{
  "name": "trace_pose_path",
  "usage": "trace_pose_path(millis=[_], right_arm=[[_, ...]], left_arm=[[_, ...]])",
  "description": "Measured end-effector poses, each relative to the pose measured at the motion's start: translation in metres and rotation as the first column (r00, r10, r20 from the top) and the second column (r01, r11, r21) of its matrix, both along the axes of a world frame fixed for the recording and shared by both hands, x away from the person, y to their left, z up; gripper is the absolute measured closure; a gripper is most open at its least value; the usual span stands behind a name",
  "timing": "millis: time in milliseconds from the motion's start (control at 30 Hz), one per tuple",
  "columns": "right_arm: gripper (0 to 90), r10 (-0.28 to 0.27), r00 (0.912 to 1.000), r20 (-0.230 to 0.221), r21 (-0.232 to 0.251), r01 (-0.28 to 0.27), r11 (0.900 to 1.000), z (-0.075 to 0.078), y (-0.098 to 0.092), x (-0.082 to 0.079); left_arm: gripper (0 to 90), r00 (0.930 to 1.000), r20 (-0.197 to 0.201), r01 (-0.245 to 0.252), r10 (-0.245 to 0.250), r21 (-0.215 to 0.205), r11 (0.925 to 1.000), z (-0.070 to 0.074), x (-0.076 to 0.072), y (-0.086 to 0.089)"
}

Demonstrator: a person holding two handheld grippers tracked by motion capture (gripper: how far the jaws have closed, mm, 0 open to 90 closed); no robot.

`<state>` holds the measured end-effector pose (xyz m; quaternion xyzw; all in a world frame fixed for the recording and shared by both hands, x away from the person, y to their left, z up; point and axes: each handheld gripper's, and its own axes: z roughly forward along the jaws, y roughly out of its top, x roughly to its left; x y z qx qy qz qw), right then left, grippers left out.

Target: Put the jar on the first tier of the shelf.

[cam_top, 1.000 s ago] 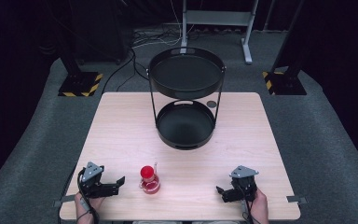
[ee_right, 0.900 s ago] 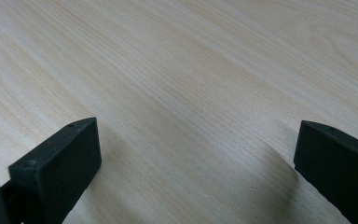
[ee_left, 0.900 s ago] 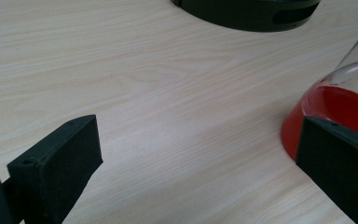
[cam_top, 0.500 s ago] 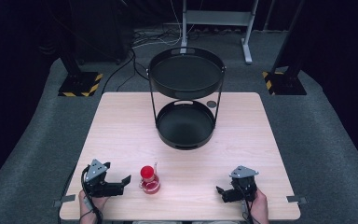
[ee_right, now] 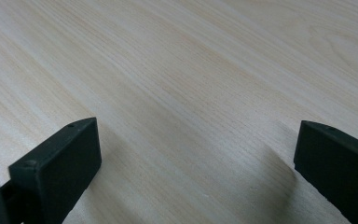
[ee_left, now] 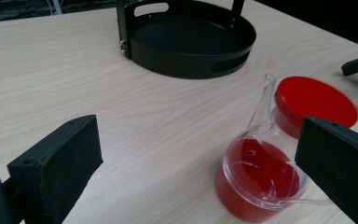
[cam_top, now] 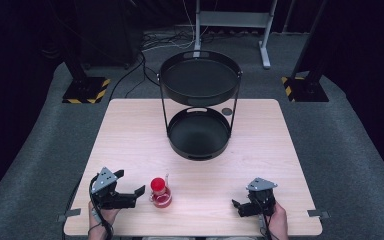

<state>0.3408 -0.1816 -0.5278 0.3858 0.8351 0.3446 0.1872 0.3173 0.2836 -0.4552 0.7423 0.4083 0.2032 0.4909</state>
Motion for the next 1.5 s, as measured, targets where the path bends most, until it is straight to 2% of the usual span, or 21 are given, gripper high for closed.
trace_pose_path(millis=[233,567,967,1500], right_arm=[[0.0,0.0,1.0,0.0,0.0,0.0,1.0,0.0,0.0,0.0],[0.0,0.0,1.0,0.001,0.0,0.0,1.0,0.0,0.0,0.0],[0.0,0.0,1.0,0.001,0.0,0.0,1.0,0.0,0.0,0.0],[0.0,0.0,1.0,0.0,0.0,0.0,1.0,0.0,0.0,0.0]], left_arm=[[0.1,0.9991,0.019,0.037,-0.037,-0.021,0.9991,0.007,-0.002,-0.008],[0.1,0.9955,0.036,0.088,-0.087,-0.022,0.9959,0.011,0.0,-0.025],[0.0,0.9904,0.018,0.137,-0.137,-0.012,0.9905,0.003,0.006,-0.046],[0.0,0.9886,-0.004,0.15,-0.15,0.004,0.9886,-0.01,0.009,-0.063]])
